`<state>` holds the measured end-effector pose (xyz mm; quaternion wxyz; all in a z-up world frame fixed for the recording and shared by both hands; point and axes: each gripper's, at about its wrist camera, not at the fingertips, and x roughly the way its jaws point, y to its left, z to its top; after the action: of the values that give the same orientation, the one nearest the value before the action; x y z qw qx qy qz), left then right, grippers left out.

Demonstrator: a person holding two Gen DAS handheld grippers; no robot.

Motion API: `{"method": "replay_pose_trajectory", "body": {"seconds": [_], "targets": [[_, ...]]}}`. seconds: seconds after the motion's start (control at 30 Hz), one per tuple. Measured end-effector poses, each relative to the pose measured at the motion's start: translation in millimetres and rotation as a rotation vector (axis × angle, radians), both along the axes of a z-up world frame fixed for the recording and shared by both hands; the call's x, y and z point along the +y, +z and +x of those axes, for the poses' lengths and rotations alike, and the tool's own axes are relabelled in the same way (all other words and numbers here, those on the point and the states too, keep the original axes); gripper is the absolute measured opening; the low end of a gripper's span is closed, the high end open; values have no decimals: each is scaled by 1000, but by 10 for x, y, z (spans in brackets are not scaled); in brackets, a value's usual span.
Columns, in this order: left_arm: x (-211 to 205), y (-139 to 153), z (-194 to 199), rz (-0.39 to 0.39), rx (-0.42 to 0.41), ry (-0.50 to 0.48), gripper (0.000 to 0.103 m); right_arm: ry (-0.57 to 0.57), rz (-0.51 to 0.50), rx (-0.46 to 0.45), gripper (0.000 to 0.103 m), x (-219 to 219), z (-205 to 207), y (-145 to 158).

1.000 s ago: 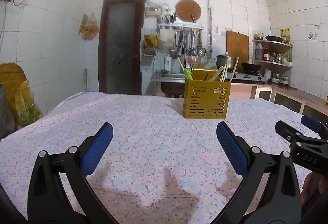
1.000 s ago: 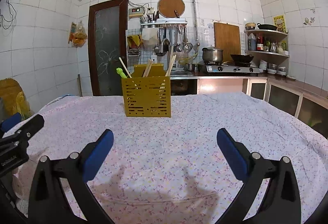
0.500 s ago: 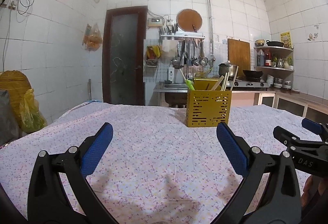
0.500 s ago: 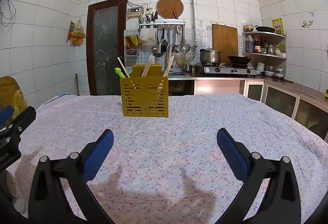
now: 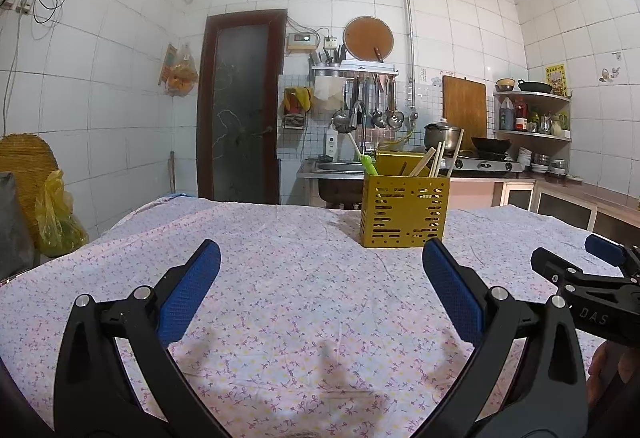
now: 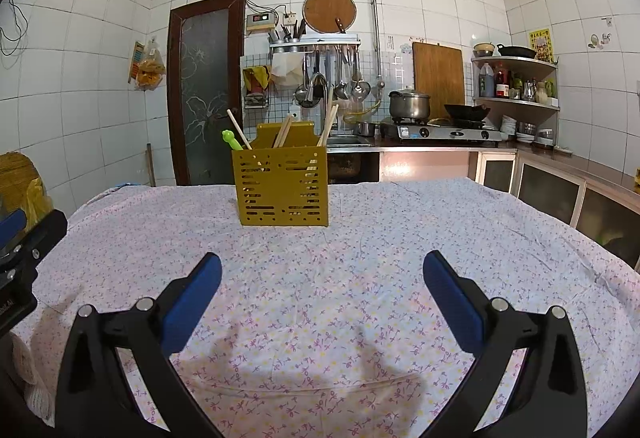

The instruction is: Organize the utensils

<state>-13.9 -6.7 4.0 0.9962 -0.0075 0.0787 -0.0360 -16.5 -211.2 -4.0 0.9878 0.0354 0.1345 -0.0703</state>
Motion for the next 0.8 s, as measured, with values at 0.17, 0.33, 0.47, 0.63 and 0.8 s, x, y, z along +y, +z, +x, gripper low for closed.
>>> {"method": "replay_pose_trajectory", "body": {"seconds": [0.17,0.33,0.47,0.63,0.8], "targets": [[10,-3,0,-2,0,3,98,0,0,0,98,0,-2,0],[14,-4,-15,-3,-6,3,98,0,1,0,98,2,-1,-1],[16,-8,-14,-5,-5,1,98,0,1,-1,98,2,-1,-1],[14,-10,-10,-4,-6,0,98,-1,0,-1,98,2,-2,0],[-1,-11,-10,-2,-3,-3,98,-1,1,-5,98,5,-10,11]]}}
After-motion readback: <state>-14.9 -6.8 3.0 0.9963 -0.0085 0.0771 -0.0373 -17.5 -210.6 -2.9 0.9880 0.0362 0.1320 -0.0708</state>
